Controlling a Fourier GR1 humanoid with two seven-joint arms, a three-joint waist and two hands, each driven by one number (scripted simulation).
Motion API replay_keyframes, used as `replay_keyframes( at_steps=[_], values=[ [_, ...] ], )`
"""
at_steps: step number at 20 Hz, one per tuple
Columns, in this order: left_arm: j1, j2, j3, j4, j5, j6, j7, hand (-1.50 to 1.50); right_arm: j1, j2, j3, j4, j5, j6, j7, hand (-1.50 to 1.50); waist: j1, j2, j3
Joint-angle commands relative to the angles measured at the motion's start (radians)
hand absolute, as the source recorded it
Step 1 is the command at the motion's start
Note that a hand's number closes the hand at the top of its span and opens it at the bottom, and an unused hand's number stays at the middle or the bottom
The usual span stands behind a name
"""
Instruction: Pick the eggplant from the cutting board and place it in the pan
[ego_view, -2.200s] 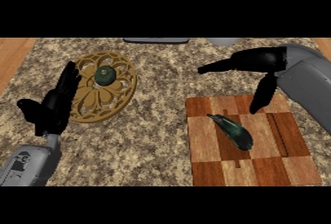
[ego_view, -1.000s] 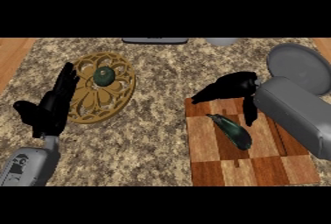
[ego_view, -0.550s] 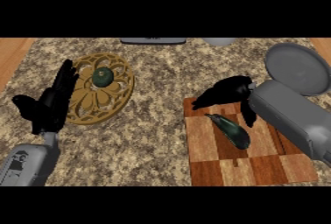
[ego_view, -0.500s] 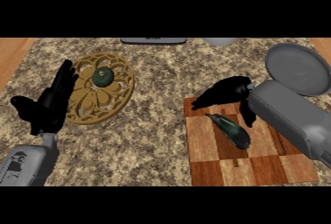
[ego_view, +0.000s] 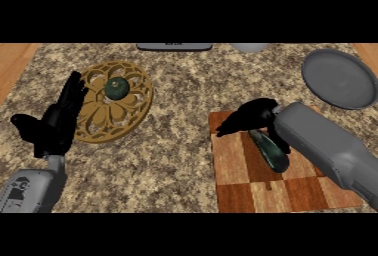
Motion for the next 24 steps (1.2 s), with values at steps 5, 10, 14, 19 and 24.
replay_keyframes(
  at_steps=[5,10,14,19,24],
  values=[
    [0.007,0.001,0.024,0.006,-0.011,-0.030,-0.018,0.00,-0.010,0.029,-0.003,0.103,0.093,0.049,-0.129,-1.50,0.002,0.002,0.001],
    [-0.030,-0.010,0.019,0.020,-0.019,-0.020,0.015,0.00,0.001,0.063,0.037,0.096,0.089,0.023,-0.224,1.50,0.008,0.006,0.001],
    [-0.002,-0.022,0.031,0.040,-0.011,-0.036,-0.028,0.00,0.078,0.044,0.054,0.029,0.109,-0.045,-0.209,1.50,-0.006,0.001,0.001],
    [0.014,-0.003,0.042,0.009,-0.004,-0.056,0.002,0.00,0.104,0.049,-0.025,0.079,0.075,-0.062,-0.082,1.50,-0.011,-0.001,0.001],
    [0.062,-0.002,0.057,-0.005,-0.031,0.009,0.019,0.00,0.160,-0.008,-0.267,0.182,-0.079,-0.147,0.326,1.50,-0.111,-0.038,-0.001]
  ],
)
